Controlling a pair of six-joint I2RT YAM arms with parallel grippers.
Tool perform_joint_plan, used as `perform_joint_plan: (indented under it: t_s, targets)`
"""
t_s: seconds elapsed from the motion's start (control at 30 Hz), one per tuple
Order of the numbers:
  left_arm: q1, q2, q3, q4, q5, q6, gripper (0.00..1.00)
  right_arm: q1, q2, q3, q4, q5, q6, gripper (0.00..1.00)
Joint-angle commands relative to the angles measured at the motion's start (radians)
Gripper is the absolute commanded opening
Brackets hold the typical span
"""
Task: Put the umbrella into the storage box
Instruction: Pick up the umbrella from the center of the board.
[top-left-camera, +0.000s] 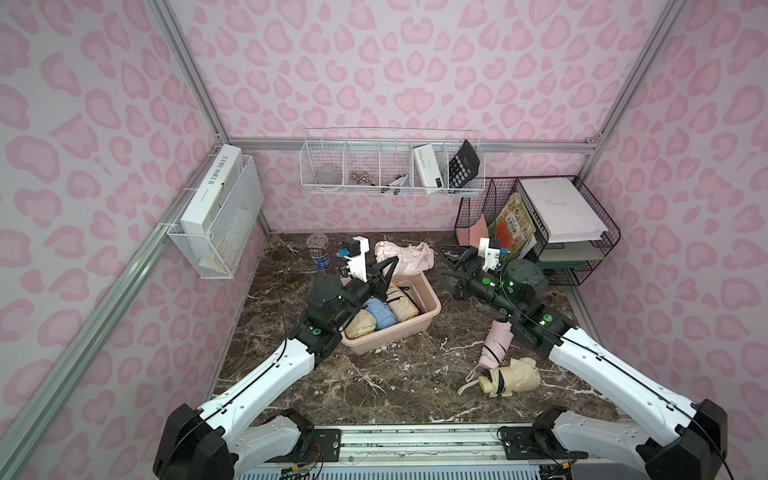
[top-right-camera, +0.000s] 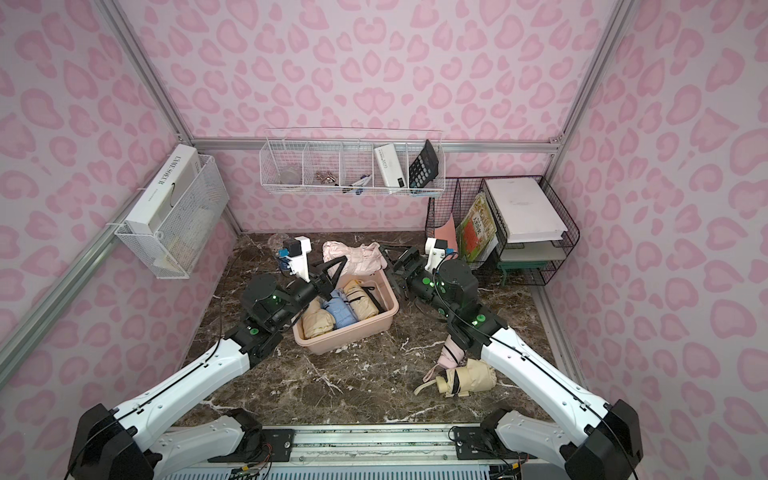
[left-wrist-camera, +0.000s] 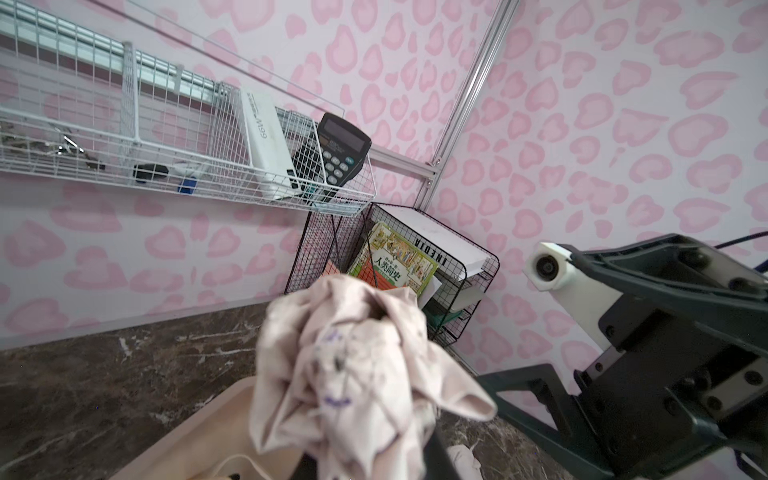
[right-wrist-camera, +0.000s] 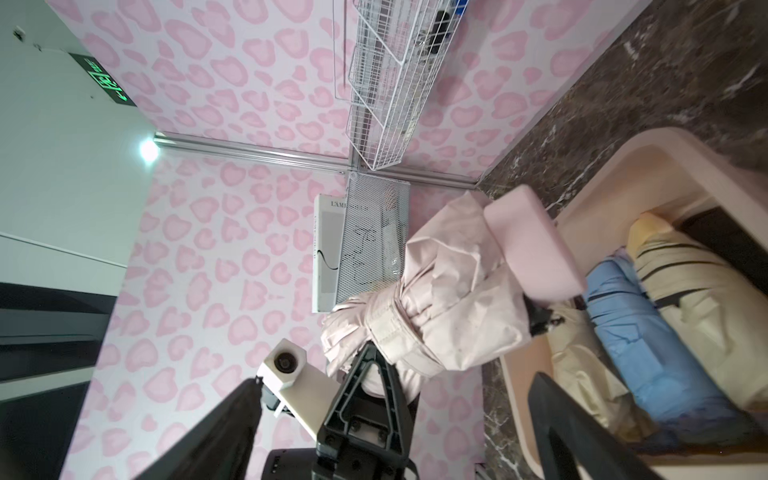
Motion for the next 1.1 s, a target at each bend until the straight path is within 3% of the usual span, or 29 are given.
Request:
perform_joint_plan:
  t_s: [0.0,0.2,0.47,1.0,1.07]
  targets:
    - [-0.017,0.019,0.002,0.244,-0.019,0.104,0.0,0.028,0.034,0.018,0.113,0.045,0.152,0.94]
    - [-0.048,0.061,-0.029,0.396,-0.001,0.163,0.0,0.087,0.091,0.0,0.191,0.088,0.259,0.94]
    - [-0.068,0.058,-0.052,0.436,0.027,0.211,0.0,0.096,0.171,0.052,0.282,0.102,0.297,0.93]
    - [-0.071,0.003,-0.073,0.338,0.063,0.255,0.0,0.097,0.257,0.113,0.308,0.109,0.355,0.47]
    - [-0.071,-0.008,-0.073,0.305,0.078,0.266,0.07,0.097,0.257,0.114,0.314,0.115,0.353,0.43]
